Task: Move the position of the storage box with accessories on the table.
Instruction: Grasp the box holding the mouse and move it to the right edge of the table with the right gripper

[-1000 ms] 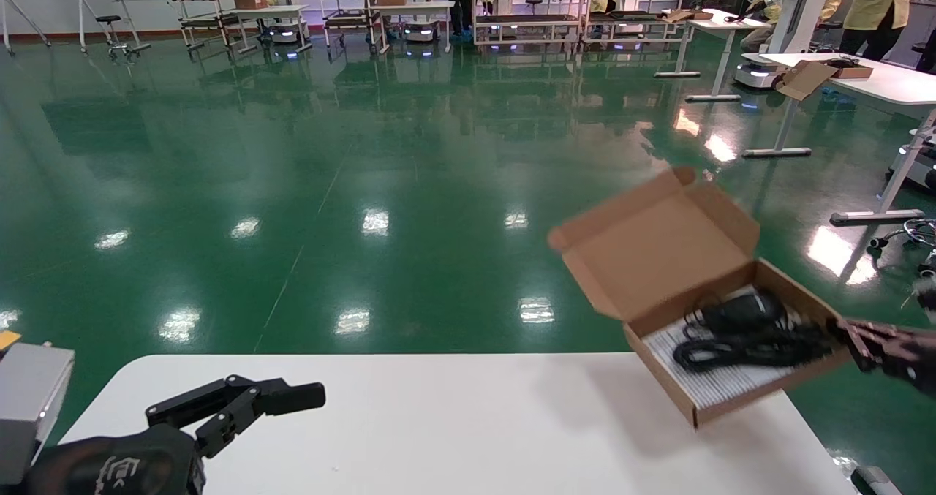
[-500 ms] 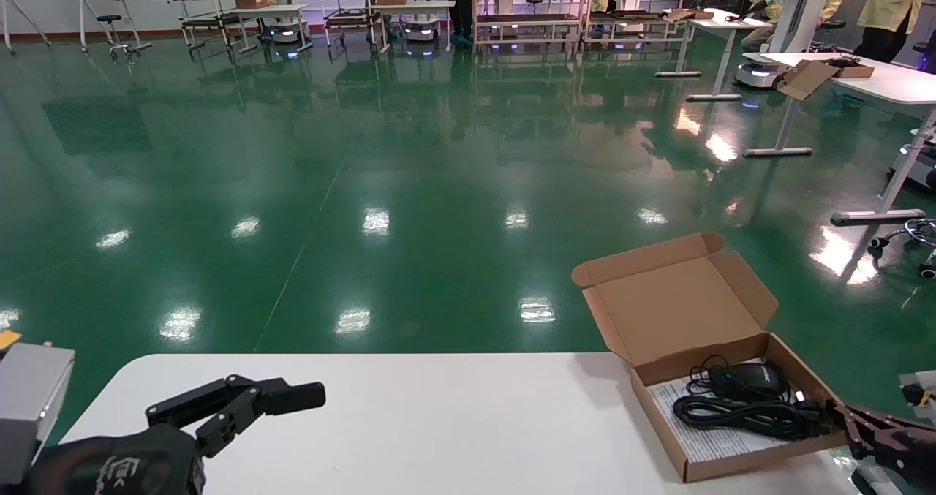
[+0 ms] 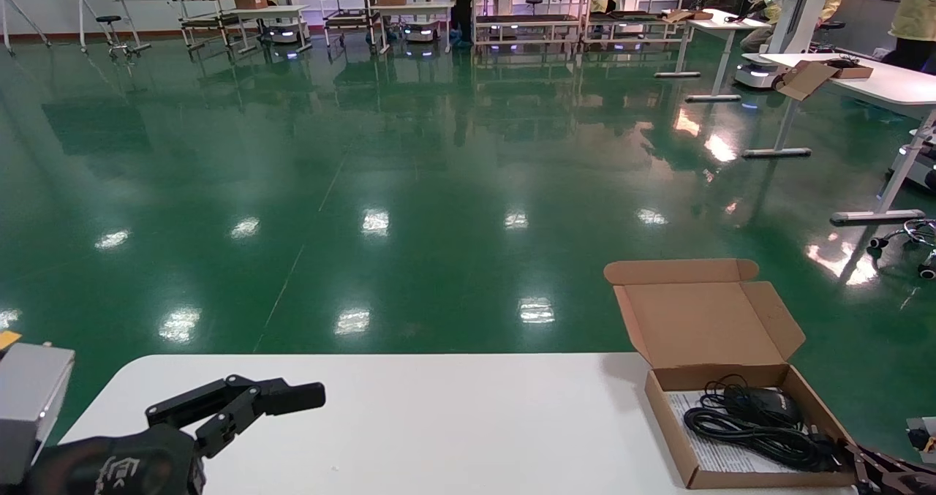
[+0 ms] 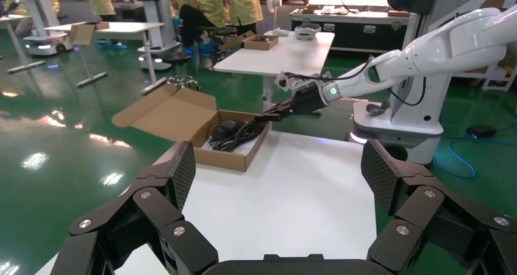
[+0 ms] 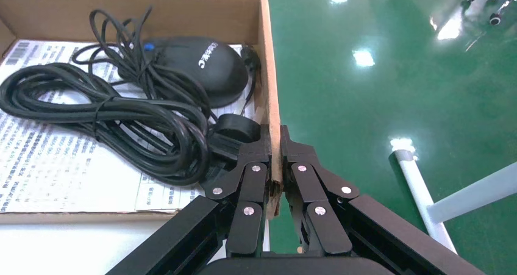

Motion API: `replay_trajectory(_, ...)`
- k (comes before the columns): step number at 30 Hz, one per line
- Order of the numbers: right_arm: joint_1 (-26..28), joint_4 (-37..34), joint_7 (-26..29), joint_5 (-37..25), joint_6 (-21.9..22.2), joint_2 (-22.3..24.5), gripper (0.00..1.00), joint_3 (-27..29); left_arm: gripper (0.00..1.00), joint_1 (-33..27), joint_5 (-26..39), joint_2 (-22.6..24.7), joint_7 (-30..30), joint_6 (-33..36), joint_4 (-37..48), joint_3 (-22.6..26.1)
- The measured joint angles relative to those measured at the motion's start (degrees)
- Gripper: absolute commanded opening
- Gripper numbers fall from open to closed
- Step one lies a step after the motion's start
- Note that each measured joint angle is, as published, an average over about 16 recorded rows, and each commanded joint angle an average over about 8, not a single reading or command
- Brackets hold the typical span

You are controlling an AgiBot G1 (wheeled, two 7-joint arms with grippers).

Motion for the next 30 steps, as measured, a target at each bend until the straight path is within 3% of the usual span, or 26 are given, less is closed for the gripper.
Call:
replay_trajectory(9, -0.7, 0.6, -0.7, 0.6, 0.9, -0.7, 0.00, 0.4, 1.00, 0.0, 0.0, 0.0, 0.0, 0.0, 0.0, 0.0)
replay_trajectory(16, -0.4, 0.9, -1.1, 0.6, 1.5, -1.2, 0.39, 0.4, 1.00, 0.0, 0.0, 0.0, 0.0, 0.0, 0.0, 0.0)
replay_trajectory(18, -0.3, 0.9, -1.3, 0.6, 1.7, -1.2, 0.37, 0.4, 1.00, 0.0, 0.0, 0.0, 0.0, 0.0, 0.0, 0.0)
replay_trajectory(21, -0.2, 0.9, -1.8, 0.7, 1.9, -1.3, 0.23, 0.5, 1.00, 0.0, 0.0, 0.0, 0.0, 0.0, 0.0, 0.0)
replay_trajectory(23, -0.2, 0.9, -2.1, 0.9, 2.1, -1.2, 0.25, 0.6, 1.00, 0.0, 0.0, 0.0, 0.0, 0.0, 0.0, 0.0)
replay_trajectory(24, -0.1, 0.9, -2.3, 0.9, 2.2, -1.2, 0.30, 0.7, 1.00, 0.0, 0.0, 0.0, 0.0, 0.0, 0.0, 0.0)
replay_trajectory(28, 0.0, 0.9, -2.9, 1.3, 2.5, -1.2, 0.76, 0.9, 1.00, 0.0, 0.0, 0.0, 0.0, 0.0, 0.0, 0.0)
replay_trajectory(30, 0.0, 0.9, -3.2, 1.4, 2.6, -1.2, 0.91, 1.0, 1.00, 0.0, 0.0, 0.0, 0.0, 0.0, 0.0, 0.0)
